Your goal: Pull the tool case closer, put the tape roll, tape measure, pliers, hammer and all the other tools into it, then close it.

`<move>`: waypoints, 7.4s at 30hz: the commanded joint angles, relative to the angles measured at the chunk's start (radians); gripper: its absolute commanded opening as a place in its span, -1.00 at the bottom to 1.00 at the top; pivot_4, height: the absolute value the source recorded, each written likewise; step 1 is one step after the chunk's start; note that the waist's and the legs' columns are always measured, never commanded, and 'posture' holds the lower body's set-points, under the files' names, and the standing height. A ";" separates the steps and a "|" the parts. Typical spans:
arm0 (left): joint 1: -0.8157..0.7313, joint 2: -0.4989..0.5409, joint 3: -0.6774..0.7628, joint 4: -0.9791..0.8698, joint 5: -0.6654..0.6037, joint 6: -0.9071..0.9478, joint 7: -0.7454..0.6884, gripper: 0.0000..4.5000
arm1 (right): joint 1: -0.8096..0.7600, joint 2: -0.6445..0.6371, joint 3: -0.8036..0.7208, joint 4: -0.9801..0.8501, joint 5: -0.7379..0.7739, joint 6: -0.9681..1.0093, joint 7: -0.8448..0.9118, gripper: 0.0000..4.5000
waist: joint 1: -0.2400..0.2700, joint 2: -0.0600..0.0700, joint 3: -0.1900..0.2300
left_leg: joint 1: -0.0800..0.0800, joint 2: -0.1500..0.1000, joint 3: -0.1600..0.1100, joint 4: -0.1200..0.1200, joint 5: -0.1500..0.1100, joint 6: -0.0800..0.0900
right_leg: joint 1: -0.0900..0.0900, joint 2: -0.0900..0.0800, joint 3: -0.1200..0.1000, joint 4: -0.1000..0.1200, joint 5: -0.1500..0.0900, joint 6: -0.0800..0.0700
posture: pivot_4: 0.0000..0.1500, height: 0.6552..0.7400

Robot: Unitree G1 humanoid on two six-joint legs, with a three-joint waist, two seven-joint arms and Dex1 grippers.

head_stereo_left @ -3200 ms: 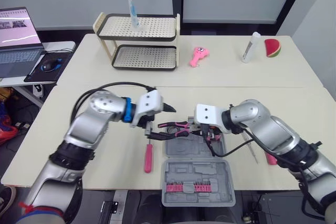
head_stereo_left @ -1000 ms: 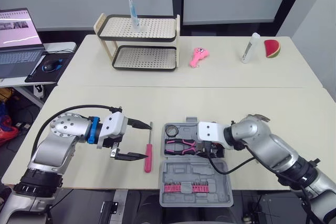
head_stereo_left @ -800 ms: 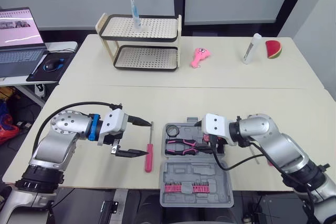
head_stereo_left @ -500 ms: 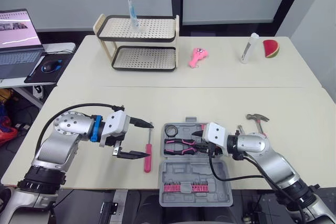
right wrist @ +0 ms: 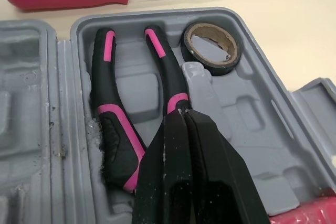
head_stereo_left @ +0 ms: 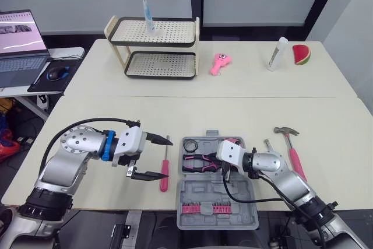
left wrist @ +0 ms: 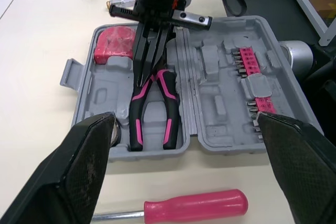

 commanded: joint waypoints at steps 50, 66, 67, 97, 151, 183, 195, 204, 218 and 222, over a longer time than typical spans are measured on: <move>0.191 0.153 0.298 0.306 0.034 -0.107 0.109 0.72 | 0.200 -0.614 -0.664 0.334 0.309 -0.284 0.455 1.00 | 0.016 0.001 0.000 | 0.000 0.001 0.005 -0.001 -0.002 0.004 | 0.002 -0.001 0.001 -0.004 0.000 0.000 | 1.00 1.00; 0.170 -0.065 -0.098 -0.022 0.242 -0.030 0.288 -1.00 | 0.182 -0.525 -0.286 -0.214 0.140 -0.019 0.369 -0.58 | 0.024 0.002 0.000 | -0.002 0.001 0.004 0.000 0.000 0.001 | 0.002 -0.001 0.001 -0.006 0.000 0.000 | 1.00 1.00; 0.165 -0.069 -0.112 -0.020 0.254 -0.016 0.297 -1.00 | 0.180 -0.521 -0.277 -0.221 0.131 -0.015 0.365 -0.65 | 0.023 0.002 0.000 | -0.001 0.001 0.004 0.000 0.000 0.001 | 0.002 0.000 0.001 -0.006 0.000 0.000 | 1.00 1.00; 0.110 -0.159 -0.299 -0.045 0.386 0.142 0.384 -1.00 | 0.146 -0.368 -0.088 -0.181 -0.042 -0.020 0.277 -0.99 | 0.025 0.001 -0.001 | -0.001 0.000 0.003 0.000 0.000 0.000 | 0.003 -0.001 0.001 -0.006 0.000 0.000 | 1.00 1.00; -0.269 -0.352 -0.316 0.477 0.521 -0.202 0.407 -1.00 | -0.095 -0.262 -0.127 0.142 -0.080 -0.120 0.209 -0.99 | 0.024 0.001 -0.004 | -0.001 -0.001 0.003 0.002 0.000 0.000 | 0.003 -0.001 0.000 -0.004 0.000 0.000 | 1.00 1.00; -0.256 -0.282 -0.306 0.441 0.552 -0.252 0.378 -1.00 | -0.081 -0.311 -0.148 0.165 -0.096 -0.135 0.204 -0.99 | 0.024 0.001 -0.004 | -0.001 -0.001 0.003 0.002 0.000 0.000 | 0.002 -0.001 0.000 -0.004 0.000 0.000 | 1.00 1.00; -0.130 -0.068 -0.048 0.187 0.307 -0.026 0.312 -1.00 | 0.036 -0.467 -0.476 -0.036 0.220 0.076 0.322 -0.99 | 0.022 0.001 -0.003 | -0.002 0.000 0.003 0.001 0.000 0.000 | 0.001 -0.001 0.001 -0.004 0.000 0.000 | 1.00 1.00; 0.077 -0.012 0.374 0.234 0.041 0.134 0.387 -0.07 | 0.192 -0.544 -0.868 0.032 0.384 0.130 0.298 -0.35 | 0.024 0.001 -0.004 | -0.001 0.000 0.003 0.001 0.000 0.000 | 0.003 -0.001 0.000 -0.006 0.000 0.000 | 1.00 1.00; 0.191 -0.039 0.450 0.314 0.042 0.075 0.533 1.00 | 0.236 -0.507 -0.956 0.362 0.343 -0.073 0.106 0.99 | 0.024 0.001 -0.003 | 0.000 0.001 0.006 -0.001 0.000 0.001 | 0.003 -0.002 0.002 -0.006 0.000 0.000 | 1.00 1.00; 0.190 -0.039 0.442 0.304 0.044 0.076 0.547 1.00 | 0.222 -0.504 -0.935 0.394 0.339 -0.100 0.082 0.99 | 0.022 0.001 -0.004 | 0.000 0.001 0.006 -0.001 -0.001 0.001 | 0.003 -0.002 0.002 -0.006 0.000 0.000 | 1.00 1.00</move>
